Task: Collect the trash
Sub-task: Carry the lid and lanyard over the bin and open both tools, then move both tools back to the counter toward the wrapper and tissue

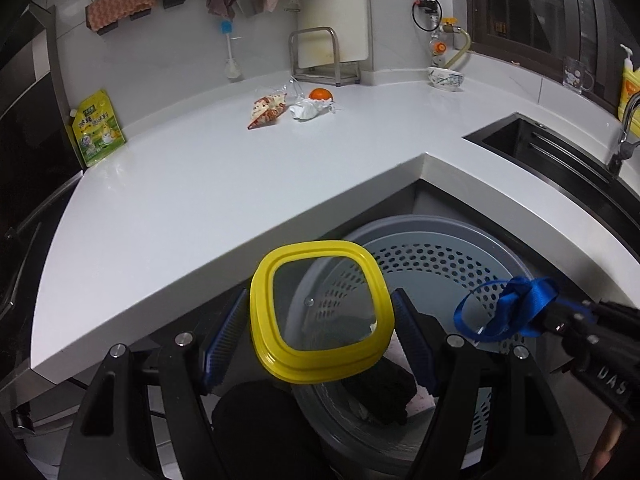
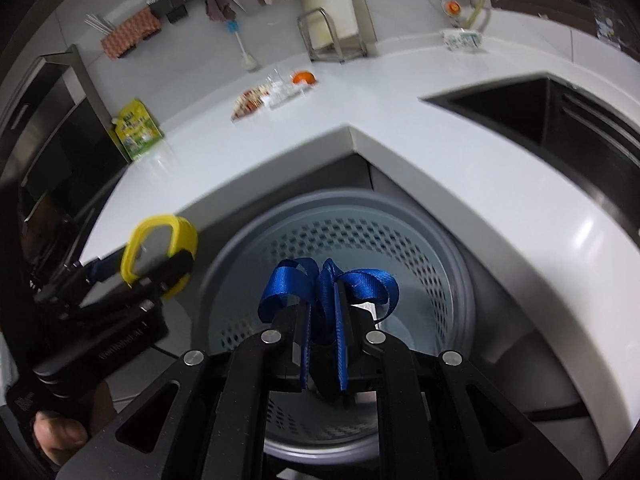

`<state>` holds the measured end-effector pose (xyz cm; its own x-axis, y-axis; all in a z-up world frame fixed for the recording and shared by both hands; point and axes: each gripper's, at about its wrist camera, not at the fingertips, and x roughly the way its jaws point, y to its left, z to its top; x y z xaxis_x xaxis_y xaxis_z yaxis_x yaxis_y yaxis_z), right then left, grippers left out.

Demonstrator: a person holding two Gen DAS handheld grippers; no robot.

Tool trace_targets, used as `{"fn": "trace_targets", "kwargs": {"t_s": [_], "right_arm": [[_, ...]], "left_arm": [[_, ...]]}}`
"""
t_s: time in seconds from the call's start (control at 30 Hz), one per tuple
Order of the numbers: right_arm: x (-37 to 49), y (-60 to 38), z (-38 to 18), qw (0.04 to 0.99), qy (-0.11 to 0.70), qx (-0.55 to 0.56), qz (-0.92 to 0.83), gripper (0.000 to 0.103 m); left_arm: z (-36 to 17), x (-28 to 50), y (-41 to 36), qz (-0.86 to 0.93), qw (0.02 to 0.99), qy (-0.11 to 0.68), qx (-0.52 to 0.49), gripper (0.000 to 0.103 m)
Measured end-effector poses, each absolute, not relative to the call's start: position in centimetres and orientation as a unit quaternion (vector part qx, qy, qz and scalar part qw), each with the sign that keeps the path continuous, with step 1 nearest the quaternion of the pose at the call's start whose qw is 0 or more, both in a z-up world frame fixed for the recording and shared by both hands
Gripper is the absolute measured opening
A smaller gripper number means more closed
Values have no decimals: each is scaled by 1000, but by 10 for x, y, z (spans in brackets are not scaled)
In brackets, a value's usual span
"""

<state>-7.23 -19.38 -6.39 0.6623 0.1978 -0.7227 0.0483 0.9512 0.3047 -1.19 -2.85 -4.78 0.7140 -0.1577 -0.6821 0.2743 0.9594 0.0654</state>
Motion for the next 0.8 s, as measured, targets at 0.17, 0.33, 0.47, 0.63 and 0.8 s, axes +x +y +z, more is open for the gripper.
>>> {"fn": "trace_targets", "kwargs": {"t_s": [0.17,0.33,0.47,0.63,0.8], "right_arm": [[-76,-197,-84,889,432,152,26,10],[-75,-200,-99,882,447,149,15,10],[-74,-200,-102,880,450,149,15,20],[-76,-200,-94,889,436,144,10,52],[-77,-203,-92,888,438,142,0,57]], "left_arm": [[-64,-12,-36,-129,910,385,84,70],[-74,-9,-39,-133,902,402,84,71],[-78,-9,-39,-134,898,411,82,72],[-79,-7,-35,-122,900,410,77,81],[-80,-6,-33,-117,899,415,78,82]]}}
